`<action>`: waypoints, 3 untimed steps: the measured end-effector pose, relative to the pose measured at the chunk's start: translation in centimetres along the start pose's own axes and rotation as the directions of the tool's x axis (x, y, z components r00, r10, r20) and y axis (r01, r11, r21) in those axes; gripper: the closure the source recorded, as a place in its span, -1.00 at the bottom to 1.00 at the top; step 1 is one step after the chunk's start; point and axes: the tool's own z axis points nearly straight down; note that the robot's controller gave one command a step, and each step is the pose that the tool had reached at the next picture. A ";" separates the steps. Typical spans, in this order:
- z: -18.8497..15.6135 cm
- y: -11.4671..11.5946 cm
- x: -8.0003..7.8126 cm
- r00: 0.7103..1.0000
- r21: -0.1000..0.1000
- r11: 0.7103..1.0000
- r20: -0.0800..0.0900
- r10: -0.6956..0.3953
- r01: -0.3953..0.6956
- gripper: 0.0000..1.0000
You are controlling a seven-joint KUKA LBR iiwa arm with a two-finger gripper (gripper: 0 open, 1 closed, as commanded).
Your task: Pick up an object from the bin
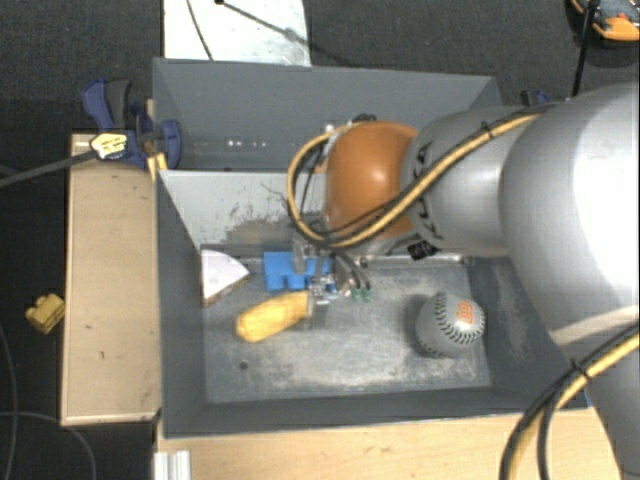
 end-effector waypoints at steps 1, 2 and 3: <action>0.0 0.8 0.2 0.998 0.002 0.998 0.001 0.068 -0.068 -1.00; 0.1 1.4 0.4 0.994 0.002 0.994 0.000 -0.108 0.108 -1.00; 0.1 2.0 0.6 0.991 0.002 0.991 -0.002 -0.137 0.137 -1.00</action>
Offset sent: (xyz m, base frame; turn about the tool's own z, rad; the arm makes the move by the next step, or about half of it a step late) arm -0.0080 0.0176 -0.0035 -0.1922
